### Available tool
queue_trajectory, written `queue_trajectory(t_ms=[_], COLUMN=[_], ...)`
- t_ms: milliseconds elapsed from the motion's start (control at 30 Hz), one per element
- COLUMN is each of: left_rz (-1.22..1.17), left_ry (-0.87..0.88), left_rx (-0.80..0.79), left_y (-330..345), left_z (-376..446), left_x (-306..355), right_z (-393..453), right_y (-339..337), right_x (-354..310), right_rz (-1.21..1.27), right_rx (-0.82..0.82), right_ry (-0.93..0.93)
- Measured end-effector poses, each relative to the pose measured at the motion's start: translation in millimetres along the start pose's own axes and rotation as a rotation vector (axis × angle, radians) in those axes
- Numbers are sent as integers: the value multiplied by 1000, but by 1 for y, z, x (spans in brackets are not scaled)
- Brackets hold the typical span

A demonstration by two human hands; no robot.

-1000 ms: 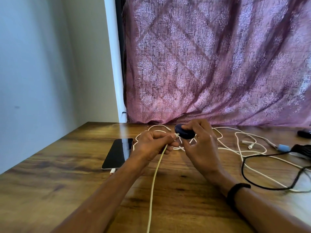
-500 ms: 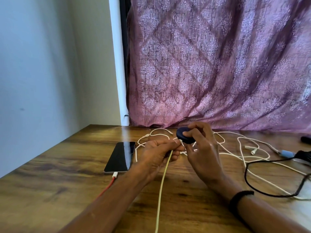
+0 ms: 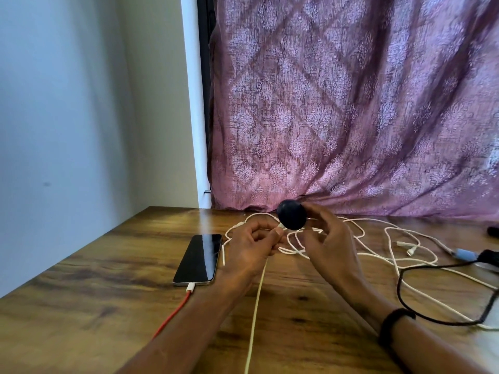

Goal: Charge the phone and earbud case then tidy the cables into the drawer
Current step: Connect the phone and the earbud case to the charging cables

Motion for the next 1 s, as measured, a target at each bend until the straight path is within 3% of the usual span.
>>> queue_trajectory(t_ms=[200, 300, 533, 667, 800, 1000], left_rz=[490, 674, 867, 887, 865, 866], left_ry=[418, 524, 190, 114, 25, 87], left_rx=[-9, -32, -117, -92, -79, -92], left_y=[4, 11, 4, -16, -32, -37], left_z=[-2, -5, -5, -36, -68, -102], left_x=[15, 25, 30, 38, 28, 33], right_z=[2, 4, -14, -27, -31, -34], right_y=[7, 9, 38, 53, 57, 59], right_x=[9, 22, 36, 10, -4, -8], right_rz=[130, 196, 297, 168, -116, -166], right_rx=[-112, -169, -552, -756, -809, -789], right_ry=[89, 171, 356, 163, 46, 14])
Point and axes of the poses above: each hand's wrist, its own z-axis towards the middle knuckle, its own y-axis out of the palm, x = y × z, the point moved 7 cm from there along z, towards the middle knuckle, and after that the axes turned 10 degrees about -z, right-handed, at the moved point
